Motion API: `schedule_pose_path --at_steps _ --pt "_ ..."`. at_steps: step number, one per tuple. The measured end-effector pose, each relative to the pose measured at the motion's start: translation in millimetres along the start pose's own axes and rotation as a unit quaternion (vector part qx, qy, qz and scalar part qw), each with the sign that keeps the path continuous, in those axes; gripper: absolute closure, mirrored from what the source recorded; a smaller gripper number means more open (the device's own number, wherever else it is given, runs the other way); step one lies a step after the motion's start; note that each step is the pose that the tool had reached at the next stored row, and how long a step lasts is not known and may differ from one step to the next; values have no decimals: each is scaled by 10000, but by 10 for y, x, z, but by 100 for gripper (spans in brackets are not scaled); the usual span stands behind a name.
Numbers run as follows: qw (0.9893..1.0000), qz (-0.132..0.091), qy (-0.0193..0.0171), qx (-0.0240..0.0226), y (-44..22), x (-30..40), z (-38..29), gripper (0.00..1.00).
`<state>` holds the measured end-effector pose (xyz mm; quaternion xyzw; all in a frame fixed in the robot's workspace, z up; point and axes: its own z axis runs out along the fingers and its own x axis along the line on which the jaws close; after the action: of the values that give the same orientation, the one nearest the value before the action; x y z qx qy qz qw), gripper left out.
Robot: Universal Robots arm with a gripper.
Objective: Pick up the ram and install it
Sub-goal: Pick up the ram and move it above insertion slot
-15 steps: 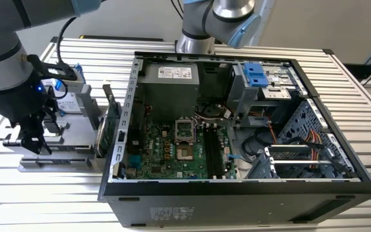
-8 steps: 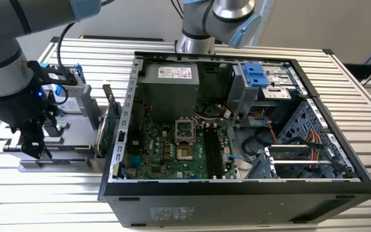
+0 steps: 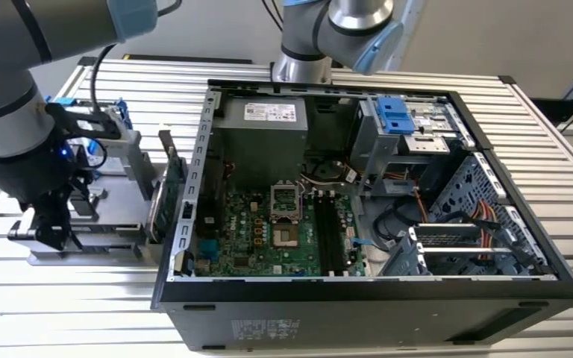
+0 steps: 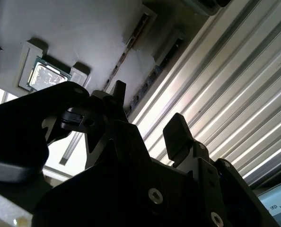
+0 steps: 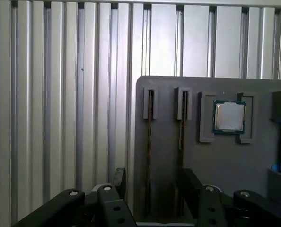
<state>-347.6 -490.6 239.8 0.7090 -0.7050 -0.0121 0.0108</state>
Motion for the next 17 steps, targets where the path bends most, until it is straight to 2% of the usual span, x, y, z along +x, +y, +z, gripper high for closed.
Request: schedule_pose_path --at_steps 4,12,17 --pt "10000 71 -2 0 -1 4 32 0" --pt "10000 72 -1 -1 -1 13 101 0" --pt "10000 72 -2 0 -2 63 140 0"
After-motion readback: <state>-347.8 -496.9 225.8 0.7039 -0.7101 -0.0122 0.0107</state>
